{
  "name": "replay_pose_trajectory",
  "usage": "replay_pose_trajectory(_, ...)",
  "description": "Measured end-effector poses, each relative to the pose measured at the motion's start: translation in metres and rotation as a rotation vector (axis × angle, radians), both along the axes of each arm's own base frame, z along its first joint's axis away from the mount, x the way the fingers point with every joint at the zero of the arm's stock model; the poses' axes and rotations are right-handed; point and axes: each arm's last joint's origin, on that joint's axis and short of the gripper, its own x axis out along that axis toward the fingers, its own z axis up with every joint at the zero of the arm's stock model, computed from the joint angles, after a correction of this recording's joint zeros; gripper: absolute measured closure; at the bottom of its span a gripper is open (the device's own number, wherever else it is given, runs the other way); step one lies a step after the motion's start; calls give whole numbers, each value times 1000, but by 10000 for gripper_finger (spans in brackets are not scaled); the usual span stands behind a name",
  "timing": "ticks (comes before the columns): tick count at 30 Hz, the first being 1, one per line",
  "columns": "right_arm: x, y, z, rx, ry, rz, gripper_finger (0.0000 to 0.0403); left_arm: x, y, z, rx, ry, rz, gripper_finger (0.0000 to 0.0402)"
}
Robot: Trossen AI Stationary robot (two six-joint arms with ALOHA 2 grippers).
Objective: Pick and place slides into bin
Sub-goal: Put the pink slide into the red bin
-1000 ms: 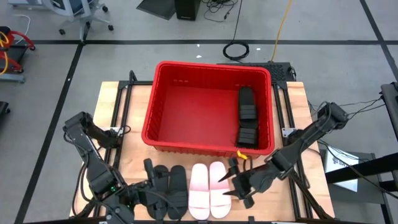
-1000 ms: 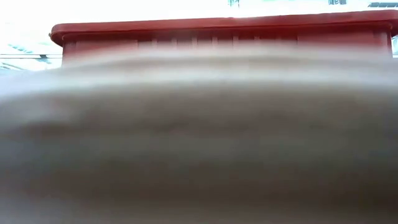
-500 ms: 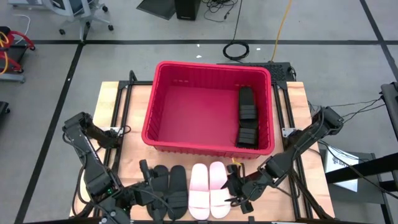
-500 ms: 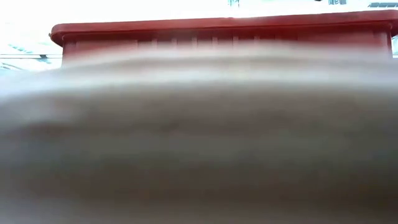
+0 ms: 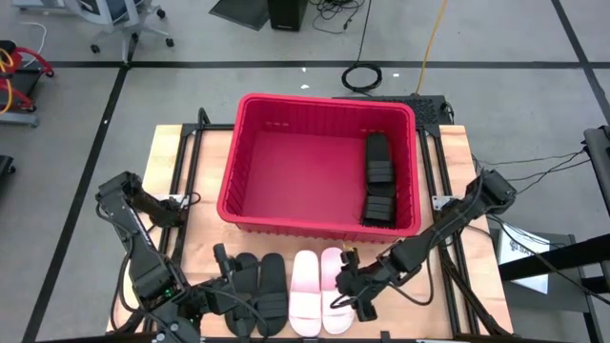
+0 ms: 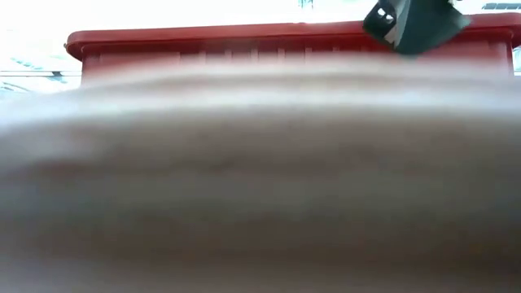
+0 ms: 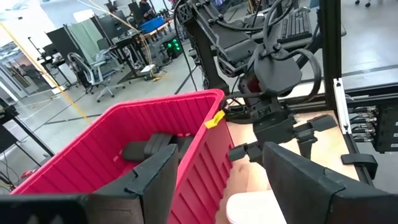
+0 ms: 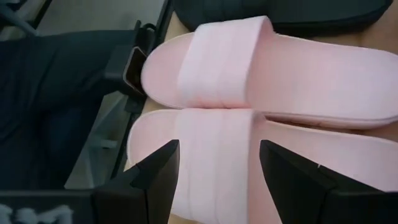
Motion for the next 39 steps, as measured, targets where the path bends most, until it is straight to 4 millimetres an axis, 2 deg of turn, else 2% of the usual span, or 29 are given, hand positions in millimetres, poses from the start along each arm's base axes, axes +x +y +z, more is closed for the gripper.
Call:
replay_pose_trajectory(13,1,-2,-5,-12,30,-25,190,0,0,0,7,3,-1,160)
replay_pose_trajectory(21,3,-20,-10,-117,72,-115,190,0,0,0,7,3,-1,160)
replay_pose_trajectory(39,11,-50,-12,-367,10,-349,190,0,0,0,6,2,-1,160)
